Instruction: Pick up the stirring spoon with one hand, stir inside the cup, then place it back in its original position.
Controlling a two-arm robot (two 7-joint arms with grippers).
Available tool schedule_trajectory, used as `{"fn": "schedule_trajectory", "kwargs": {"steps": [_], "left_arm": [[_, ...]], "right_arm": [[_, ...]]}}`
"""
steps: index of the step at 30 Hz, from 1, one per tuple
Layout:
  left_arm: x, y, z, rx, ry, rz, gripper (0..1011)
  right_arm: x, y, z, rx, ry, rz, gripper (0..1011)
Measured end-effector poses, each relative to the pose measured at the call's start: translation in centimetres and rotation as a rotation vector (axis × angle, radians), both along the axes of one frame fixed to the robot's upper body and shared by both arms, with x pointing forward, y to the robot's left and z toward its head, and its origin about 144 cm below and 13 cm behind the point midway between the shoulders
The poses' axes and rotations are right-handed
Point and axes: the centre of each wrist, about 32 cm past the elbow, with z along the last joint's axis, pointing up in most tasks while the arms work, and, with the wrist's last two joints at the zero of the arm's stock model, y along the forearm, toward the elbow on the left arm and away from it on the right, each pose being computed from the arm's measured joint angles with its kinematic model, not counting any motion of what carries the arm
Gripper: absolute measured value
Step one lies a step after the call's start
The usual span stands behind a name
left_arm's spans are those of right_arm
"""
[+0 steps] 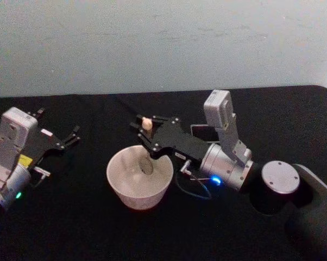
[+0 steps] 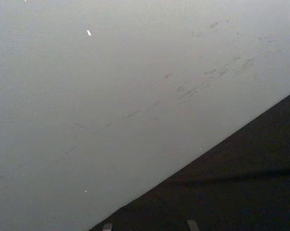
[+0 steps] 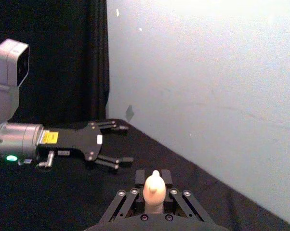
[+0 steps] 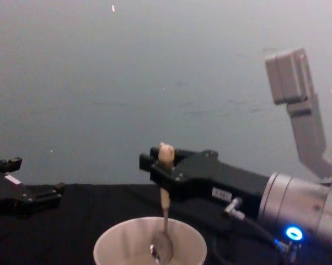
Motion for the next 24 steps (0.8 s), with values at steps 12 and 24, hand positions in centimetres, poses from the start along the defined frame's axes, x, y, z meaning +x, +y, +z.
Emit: {"fn": "schedule_trajectory", "kwargs": {"steps": [12,24], "left_arm": [[0.0,0.0,0.0,0.0,0.0,0.0,1001],[0.0,0.0,0.0,0.0,0.0,0.0,1001]], "right_arm": [[-0.8,-1.9,4.8,0.057,-0.065,-0.044,205],[-2.9,-5.5,9.4,0.086,-0.116,-0.153,205]]}}
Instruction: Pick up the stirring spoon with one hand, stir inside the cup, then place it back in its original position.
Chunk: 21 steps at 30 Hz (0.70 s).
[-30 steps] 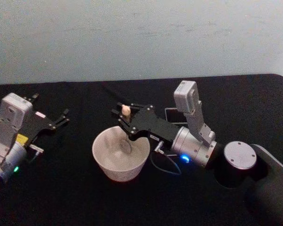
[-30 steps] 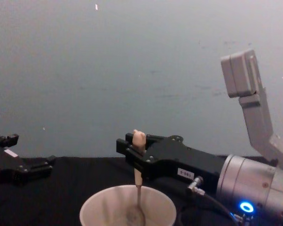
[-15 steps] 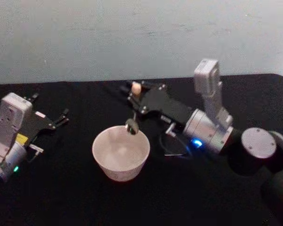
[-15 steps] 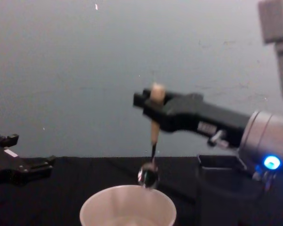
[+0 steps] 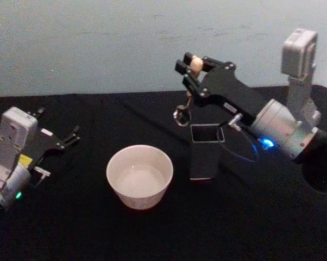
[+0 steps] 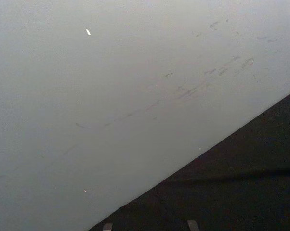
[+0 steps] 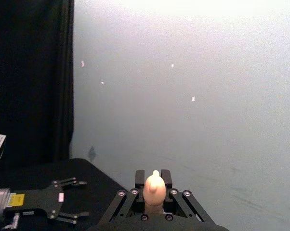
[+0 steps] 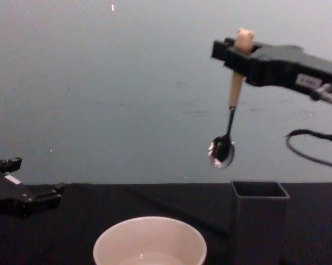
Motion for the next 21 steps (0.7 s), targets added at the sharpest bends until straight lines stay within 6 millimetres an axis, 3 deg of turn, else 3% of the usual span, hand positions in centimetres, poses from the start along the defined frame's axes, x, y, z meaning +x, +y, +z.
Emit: {"fn": "schedule_trajectory", "kwargs": {"steps": [10,21], "left_arm": [[0.0,0.0,0.0,0.0,0.0,0.0,1002],[0.0,0.0,0.0,0.0,0.0,0.0,1001]], "right_arm": [[-1.4,-2.0,0.3,-0.015,0.024,-0.067,205],[-1.4,-2.6,-0.7,-0.032,0.077,-0.108,205]]}}
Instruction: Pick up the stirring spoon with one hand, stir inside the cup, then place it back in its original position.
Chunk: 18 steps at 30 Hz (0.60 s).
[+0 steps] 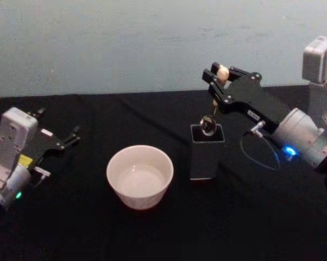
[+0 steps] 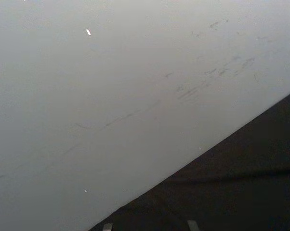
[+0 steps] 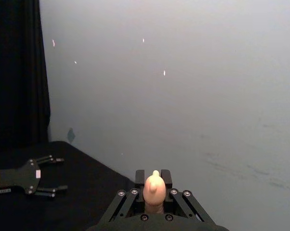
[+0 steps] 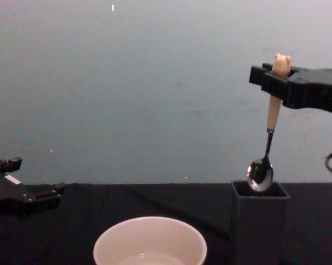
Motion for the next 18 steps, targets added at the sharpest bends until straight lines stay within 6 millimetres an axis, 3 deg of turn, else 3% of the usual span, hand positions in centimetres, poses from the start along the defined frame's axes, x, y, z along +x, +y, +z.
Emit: {"fn": "schedule_trajectory", "kwargs": {"steps": [18], "left_arm": [[0.0,0.0,0.0,0.0,0.0,0.0,1001]], "right_arm": [[0.7,0.9,-3.3,0.028,0.109,-0.021,205]]}}
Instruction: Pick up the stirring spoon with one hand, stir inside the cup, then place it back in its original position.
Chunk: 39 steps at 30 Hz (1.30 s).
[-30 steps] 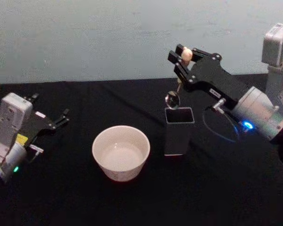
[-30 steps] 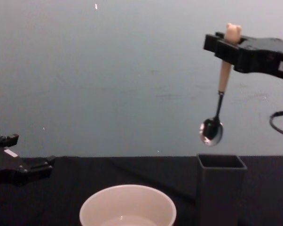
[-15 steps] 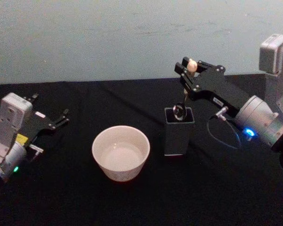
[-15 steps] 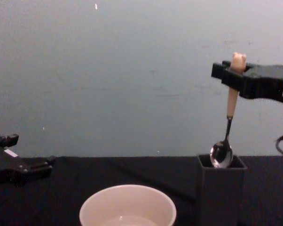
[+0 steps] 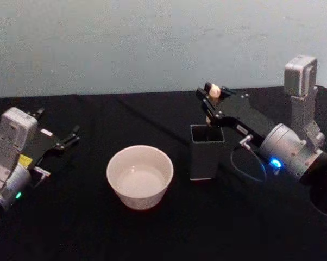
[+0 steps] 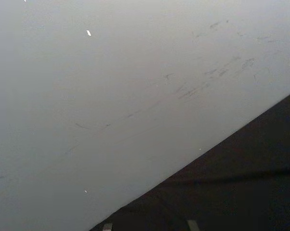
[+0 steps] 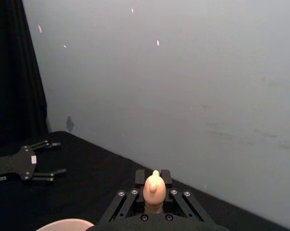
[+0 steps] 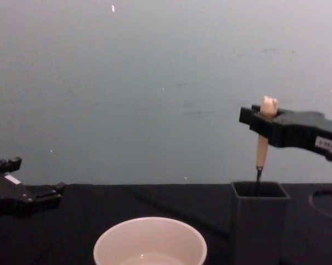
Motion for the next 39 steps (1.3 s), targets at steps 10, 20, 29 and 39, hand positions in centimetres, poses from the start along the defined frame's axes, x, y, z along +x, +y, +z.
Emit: {"fn": "schedule_trajectory", "kwargs": {"steps": [10,20,29,39], "left_arm": [[0.0,0.0,0.0,0.0,0.0,0.0,1001],[0.0,0.0,0.0,0.0,0.0,0.0,1001],[0.0,0.0,0.0,0.0,0.0,0.0,1001],[0.0,0.0,0.0,0.0,0.0,0.0,1001]], "right_arm": [[-0.3,0.1,-2.4,0.041,0.051,-0.022,205],[-0.5,0.1,-3.9,0.054,0.091,-0.041,205],[-0.3,0.1,-4.6,0.053,0.103,-0.057,205],[-0.3,0.1,-4.9,0.047,0.113,-0.066,205]]}}
